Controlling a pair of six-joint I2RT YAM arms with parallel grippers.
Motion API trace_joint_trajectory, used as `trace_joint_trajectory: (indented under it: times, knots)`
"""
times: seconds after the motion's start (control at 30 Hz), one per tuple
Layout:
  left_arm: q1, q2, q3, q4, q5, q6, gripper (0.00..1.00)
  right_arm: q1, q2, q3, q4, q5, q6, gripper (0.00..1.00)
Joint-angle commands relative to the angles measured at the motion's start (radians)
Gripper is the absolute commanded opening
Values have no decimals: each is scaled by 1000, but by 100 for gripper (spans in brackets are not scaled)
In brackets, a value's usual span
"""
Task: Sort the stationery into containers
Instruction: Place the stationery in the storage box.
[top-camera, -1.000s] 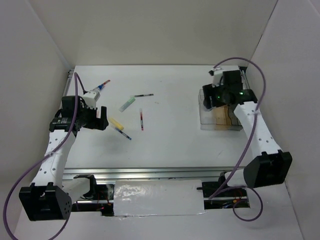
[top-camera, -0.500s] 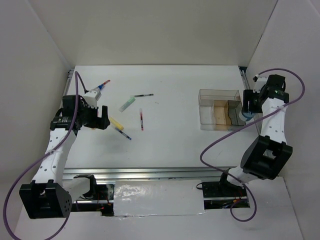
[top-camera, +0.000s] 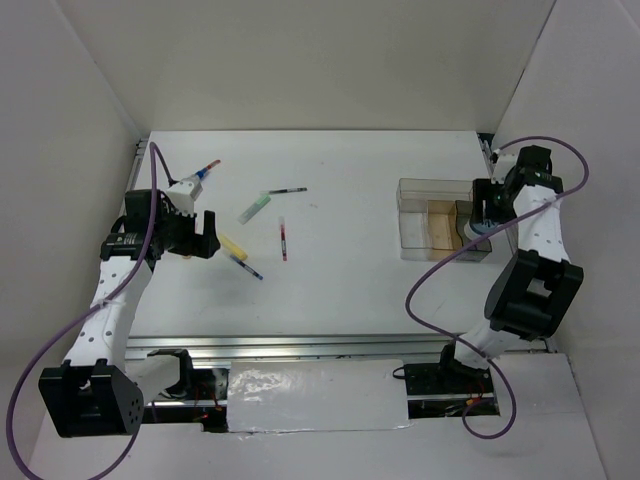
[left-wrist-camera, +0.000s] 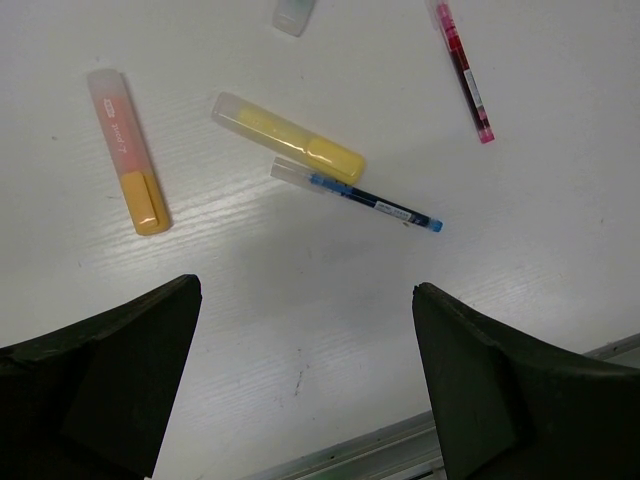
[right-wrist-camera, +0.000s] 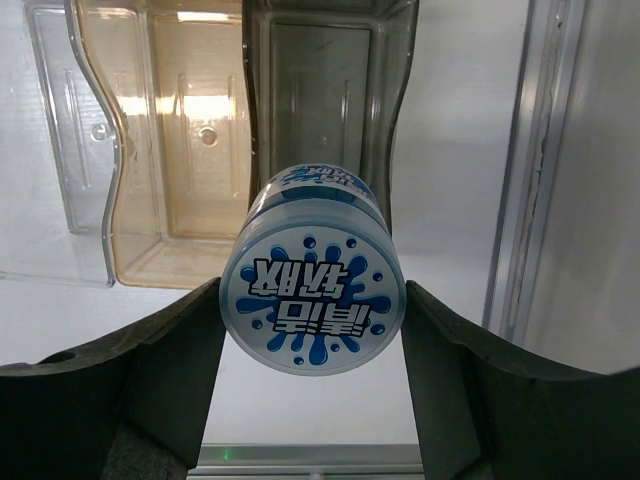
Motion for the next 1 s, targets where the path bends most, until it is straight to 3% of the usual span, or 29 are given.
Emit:
trace_joint_trajectory:
  times: [0.0,0.67,0.97]
  knots:
    - [2,-1,11,46,16,-6,99,13,21,54,75,16,15,47]
    - [3,52,14,71,-12,-6,99,45,109,18,122,28,38,49]
    - [25,89,72,69,-106,-15,99,59,136,5,123,74,60,63]
